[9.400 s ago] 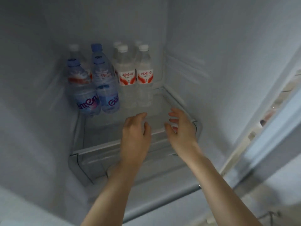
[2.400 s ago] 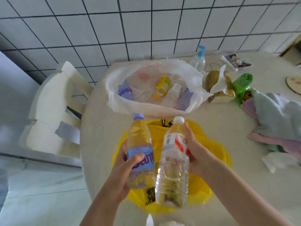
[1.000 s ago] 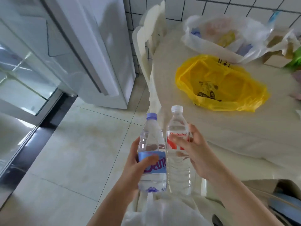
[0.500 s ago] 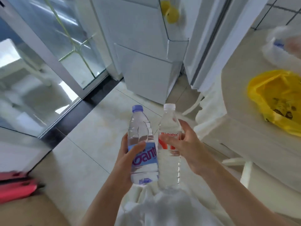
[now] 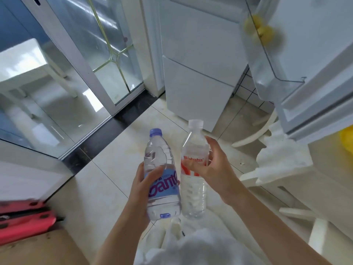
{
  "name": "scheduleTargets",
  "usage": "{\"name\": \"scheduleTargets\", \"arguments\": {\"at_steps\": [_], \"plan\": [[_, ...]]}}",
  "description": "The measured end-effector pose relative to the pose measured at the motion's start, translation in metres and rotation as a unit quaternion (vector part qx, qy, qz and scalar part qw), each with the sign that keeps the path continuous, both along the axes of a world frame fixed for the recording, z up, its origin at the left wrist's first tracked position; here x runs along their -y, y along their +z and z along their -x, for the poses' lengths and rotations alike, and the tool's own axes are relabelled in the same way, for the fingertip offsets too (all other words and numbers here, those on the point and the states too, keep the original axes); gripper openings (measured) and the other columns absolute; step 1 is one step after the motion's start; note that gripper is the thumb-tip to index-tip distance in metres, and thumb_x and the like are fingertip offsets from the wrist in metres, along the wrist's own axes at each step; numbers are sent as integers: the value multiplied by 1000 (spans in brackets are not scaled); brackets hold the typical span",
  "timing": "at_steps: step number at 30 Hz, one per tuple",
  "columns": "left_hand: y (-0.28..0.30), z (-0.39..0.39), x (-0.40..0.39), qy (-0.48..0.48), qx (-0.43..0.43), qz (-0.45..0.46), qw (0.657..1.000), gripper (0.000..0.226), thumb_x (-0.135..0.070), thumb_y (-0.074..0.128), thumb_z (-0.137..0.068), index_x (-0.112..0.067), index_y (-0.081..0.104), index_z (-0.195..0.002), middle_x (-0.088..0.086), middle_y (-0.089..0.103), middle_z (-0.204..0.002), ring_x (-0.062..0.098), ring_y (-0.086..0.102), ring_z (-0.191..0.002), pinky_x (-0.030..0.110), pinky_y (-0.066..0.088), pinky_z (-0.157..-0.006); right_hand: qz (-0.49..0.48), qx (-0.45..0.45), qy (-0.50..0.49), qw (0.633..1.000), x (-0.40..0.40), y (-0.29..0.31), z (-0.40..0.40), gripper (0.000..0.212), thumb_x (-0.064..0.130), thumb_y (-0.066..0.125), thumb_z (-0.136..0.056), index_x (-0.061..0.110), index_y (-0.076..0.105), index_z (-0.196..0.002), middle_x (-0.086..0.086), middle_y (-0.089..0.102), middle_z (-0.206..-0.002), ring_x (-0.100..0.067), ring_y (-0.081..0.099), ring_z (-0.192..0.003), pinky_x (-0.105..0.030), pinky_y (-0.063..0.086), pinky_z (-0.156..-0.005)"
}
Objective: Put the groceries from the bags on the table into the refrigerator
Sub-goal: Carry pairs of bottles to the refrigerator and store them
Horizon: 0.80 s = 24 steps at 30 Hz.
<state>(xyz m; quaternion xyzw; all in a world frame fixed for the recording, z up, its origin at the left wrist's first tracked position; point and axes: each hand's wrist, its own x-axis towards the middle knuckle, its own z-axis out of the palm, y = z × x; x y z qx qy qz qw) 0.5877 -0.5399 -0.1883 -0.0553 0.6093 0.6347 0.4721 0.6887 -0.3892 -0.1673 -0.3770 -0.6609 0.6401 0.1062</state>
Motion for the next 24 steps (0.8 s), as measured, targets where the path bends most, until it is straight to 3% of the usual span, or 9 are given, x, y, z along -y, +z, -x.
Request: {"name": "scheduleTargets", "arguments": {"at_steps": [3, 6, 10, 13, 16, 24], "plan": [[-2, 31, -25, -7, -26, 7, 1000, 70, -32, 83, -61, -30, 52, -123, 14, 72, -101, 36, 72, -82, 38, 59, -59, -2, -9, -7, 1000, -26, 1, 32, 64, 27, 78, -76, 32, 43, -129, 10, 64, -112, -5, 65, -96, -20, 56, -77], [-1, 67, -60, -8, -56, 13, 998, 70, -38, 74, -62, -31, 49, -127, 12, 72, -104, 35, 72, -83, 39, 59, -61, -25, -15, -7, 1000, -60, 3, 65, 66, 30, 78, -76, 32, 42, -130, 7, 64, -113, -8, 65, -99, -32, 56, -88], [5, 117, -110, -11, -77, 23, 997, 73, -39, 80, -63, -33, 48, -129, 8, 74, -102, 33, 73, -83, 42, 59, -65, -39, -33, -13, 999, -109, 4, 111, 64, 28, 80, -75, 33, 42, -127, 10, 66, -107, -8, 67, -95, -37, 57, -87], [13, 150, -149, -10, -87, 16, 996, 67, -33, 84, -63, -36, 51, -121, 4, 76, -93, 28, 74, -74, 36, 57, -56, -42, -45, -15, 998, -144, 7, 139, 64, 26, 80, -75, 35, 42, -126, 9, 67, -103, -7, 68, -91, -30, 58, -80], [17, 177, -185, -8, -93, 15, 996, 57, -32, 73, -61, -37, 53, -114, -2, 76, -85, 22, 73, -66, 30, 55, -48, -55, -50, -32, 997, -176, 14, 162, 64, 24, 80, -76, 35, 43, -127, 18, 65, -98, 3, 66, -88, -18, 56, -72], [14, 250, -274, -49, -109, -11, 993, 58, -25, 76, -61, -38, 52, -112, -6, 76, -88, 24, 74, -75, 33, 58, -56, -96, -50, -99, 989, -240, 12, 222, 70, 25, 82, -72, 29, 43, -131, 22, 64, -100, 2, 65, -91, -14, 52, -74]]}}
